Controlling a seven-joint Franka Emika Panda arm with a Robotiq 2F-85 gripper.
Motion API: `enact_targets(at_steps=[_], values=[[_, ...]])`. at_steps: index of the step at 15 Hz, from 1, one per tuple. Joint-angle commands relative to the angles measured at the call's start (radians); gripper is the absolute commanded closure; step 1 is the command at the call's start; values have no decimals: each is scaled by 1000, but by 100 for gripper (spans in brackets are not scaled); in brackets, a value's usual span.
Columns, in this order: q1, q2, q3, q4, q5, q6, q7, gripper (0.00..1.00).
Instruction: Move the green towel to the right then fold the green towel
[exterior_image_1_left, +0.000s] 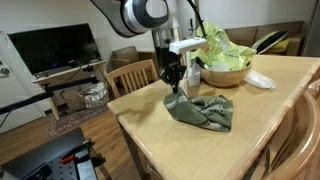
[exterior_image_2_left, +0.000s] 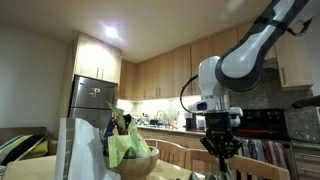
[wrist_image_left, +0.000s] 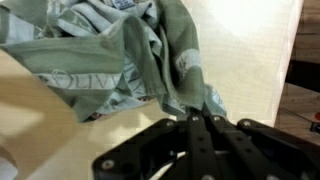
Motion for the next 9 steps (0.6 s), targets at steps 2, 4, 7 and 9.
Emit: enact_targets(at_steps=[2,4,7,9], values=[[-3,-99,0,-38,63,43,-42,99],[1,-108,-2,-31,87,46,-48,99],[13,-82,-12,-2,77,19,-25,98],[13,-83,-12,-2,87,21,-26,98]])
